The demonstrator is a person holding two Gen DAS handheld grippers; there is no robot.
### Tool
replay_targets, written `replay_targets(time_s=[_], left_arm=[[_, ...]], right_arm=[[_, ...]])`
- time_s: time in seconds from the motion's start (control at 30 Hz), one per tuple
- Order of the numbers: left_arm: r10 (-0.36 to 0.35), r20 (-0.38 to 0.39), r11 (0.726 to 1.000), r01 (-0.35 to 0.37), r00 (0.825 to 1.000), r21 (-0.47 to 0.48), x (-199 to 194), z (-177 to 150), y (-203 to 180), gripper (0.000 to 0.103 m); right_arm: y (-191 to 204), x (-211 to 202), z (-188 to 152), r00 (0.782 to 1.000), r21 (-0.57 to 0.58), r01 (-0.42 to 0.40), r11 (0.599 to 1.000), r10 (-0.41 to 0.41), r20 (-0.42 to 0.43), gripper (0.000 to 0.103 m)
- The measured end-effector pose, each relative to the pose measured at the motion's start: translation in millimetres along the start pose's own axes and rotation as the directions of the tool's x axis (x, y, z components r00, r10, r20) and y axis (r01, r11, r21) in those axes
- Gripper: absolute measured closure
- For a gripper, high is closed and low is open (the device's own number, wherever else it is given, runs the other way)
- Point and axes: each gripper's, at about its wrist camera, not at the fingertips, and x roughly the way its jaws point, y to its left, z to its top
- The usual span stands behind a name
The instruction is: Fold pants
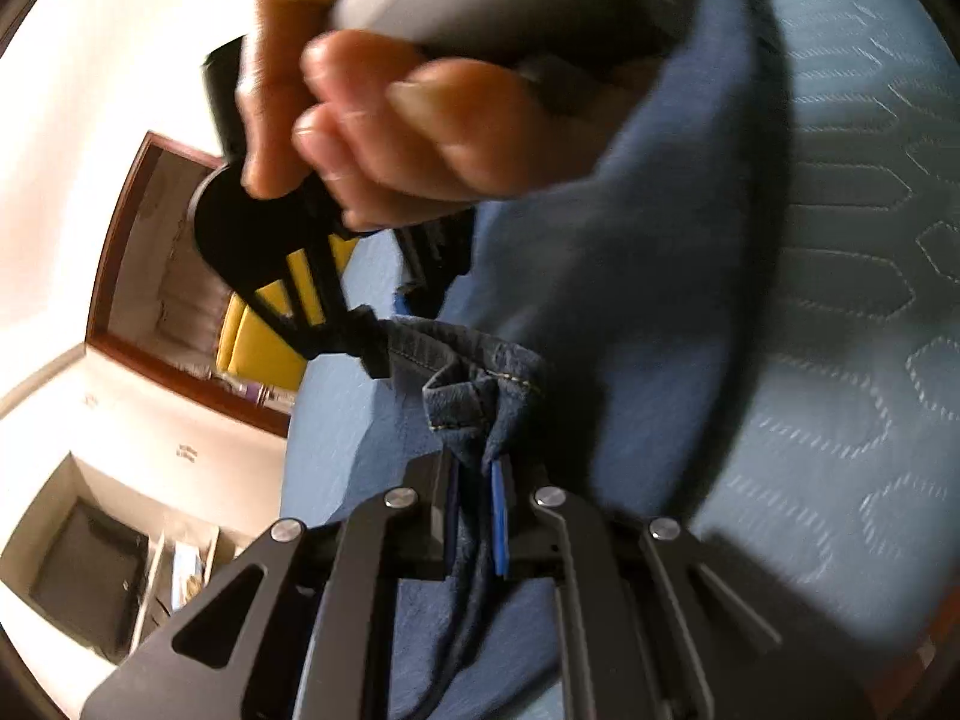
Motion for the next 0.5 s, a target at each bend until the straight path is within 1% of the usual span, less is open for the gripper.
replay_targets(time_s=[0.07, 0.17, 0.23, 0.27, 0.3, 0.5], left_arm=[[-0.012, -0.01, 1.0, 0.012, 1.0, 0.02, 1.3, -0.1, -10.3, 0.095], [0.0, -0.004, 0.999, 0.001, 1.0, 0.036, 1.1, -4.7, -8.1, 0.095], [0.018, 0.003, 0.998, -0.018, 1.0, 0.058, 1.2, -5.8, -3.0, 0.095], [0.028, 0.007, 0.998, -0.028, 1.0, 0.063, -0.8, -2.2, -10.4, 0.095], [0.028, 0.01, 0.998, -0.029, 1.0, 0.063, -1.1, -1.9, -9.6, 0.095], [0.006, 0.006, 0.997, -0.006, 1.0, 0.074, -2.6, 3.2, -17.4, 0.095]], right_arm=[[-4.9, 2.1, -3.1, 1.0, -0.012, 0.014, 1.0, -0.014, -0.011, 0.091], [-6.6, 2.5, -4.6, 1.0, -0.019, 0.003, 1.0, -0.004, -0.007, 0.091], [-2.5, -2.9, -4.7, 1.0, -0.034, 0.0, 0.999, 0.001, 0.009, 0.091], [-3.1, -8.4, -6.7, 1.0, -0.052, 0.004, 0.999, -0.003, 0.02, 0.091], [-0.2, -11.5, -7.3, 0.999, -0.067, 0.011, 0.998, -0.008, 0.035, 0.091], [-18.9, -8.4, -13.6, 0.999, -0.033, 0.034, 0.999, -0.033, 0.024, 0.09]])
